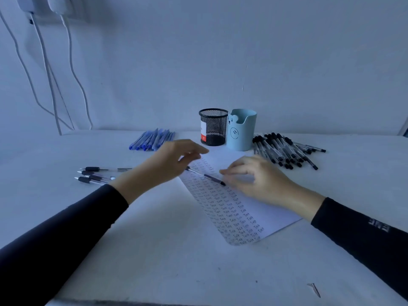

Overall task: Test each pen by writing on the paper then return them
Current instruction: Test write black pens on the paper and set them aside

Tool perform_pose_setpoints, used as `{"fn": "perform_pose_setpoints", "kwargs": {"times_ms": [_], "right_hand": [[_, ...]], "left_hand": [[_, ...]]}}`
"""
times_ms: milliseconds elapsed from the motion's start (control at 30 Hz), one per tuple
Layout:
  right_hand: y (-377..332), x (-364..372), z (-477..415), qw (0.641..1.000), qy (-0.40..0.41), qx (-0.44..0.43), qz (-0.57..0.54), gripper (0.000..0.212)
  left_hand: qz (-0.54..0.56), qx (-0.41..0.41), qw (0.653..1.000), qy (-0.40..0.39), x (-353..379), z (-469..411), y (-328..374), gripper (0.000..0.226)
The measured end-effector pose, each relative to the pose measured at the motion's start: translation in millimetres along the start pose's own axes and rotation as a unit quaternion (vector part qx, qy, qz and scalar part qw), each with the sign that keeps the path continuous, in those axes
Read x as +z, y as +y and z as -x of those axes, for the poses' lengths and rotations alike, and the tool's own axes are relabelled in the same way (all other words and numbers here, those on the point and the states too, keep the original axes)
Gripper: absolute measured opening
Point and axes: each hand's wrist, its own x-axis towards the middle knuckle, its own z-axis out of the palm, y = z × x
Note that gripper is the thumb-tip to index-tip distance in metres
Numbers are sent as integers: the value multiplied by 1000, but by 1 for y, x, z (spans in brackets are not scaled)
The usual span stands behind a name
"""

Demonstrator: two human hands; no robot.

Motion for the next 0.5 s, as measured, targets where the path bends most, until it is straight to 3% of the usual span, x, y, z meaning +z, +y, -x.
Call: {"fn": "perform_pose_setpoints", "kwargs": {"times_ms": [67, 167, 267, 367, 500], "right_hand": [[-6, 7, -1, 999, -32, -1, 39, 56], [-4, 9, -8, 1000, 16, -1, -18, 26], [5, -6, -13, 981, 53, 95, -160, 7], [8, -33, -15, 903, 124, 151, -382, 12], [7, -60, -12, 812, 133, 140, -550, 15]], "left_hand": [[-2, -38, 999, 14, -5, 2, -8, 23], [9, -94, 995, 13, -7, 6, -16, 21], [-8, -126, 992, -23, -7, 7, -15, 21], [-25, -112, 991, -64, -7, 6, -10, 21], [-5, -123, 978, -170, -6, 9, -4, 41]]}}
